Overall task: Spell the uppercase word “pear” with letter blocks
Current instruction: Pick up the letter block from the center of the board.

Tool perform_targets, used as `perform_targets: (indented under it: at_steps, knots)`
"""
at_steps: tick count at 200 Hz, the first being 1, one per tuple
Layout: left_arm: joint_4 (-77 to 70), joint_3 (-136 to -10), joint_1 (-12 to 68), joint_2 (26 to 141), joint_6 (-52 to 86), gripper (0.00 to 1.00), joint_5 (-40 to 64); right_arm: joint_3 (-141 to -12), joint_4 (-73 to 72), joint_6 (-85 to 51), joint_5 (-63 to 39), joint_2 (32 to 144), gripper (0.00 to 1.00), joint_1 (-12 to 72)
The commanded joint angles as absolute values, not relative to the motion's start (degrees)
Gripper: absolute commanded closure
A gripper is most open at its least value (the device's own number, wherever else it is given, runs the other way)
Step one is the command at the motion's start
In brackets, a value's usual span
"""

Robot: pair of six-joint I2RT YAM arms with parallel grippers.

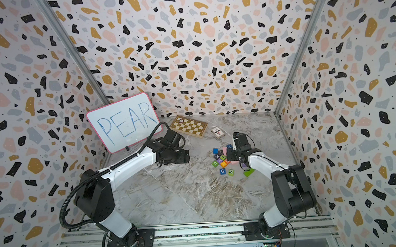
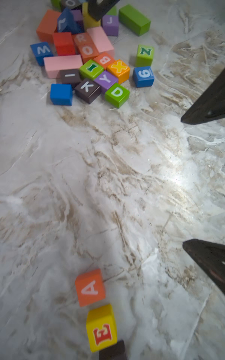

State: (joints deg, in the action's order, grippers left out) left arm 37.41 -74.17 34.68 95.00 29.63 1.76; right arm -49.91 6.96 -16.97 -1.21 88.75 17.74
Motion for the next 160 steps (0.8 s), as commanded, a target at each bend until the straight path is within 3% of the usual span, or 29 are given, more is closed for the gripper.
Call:
perform_targets:
  at_steps: [1,87,160]
  knots:
    - [36.5,-75.1,35.2,94.6,28.6,0.07,5.1,-52.6,9.8,-14.4,3.4,90.4,0.4,18.0]
    - [34.5,-76.4,35.6,97.6,27.2,0.03,9.1,-54.7,8.6,-13.7,5.5,94.0,0.56,15.8]
    - [33.7,-75.8,35.6,98.1,26.7,0.03,8.8,-55.1,7.2,-13.8,5.1,96.7,0.58,15.5]
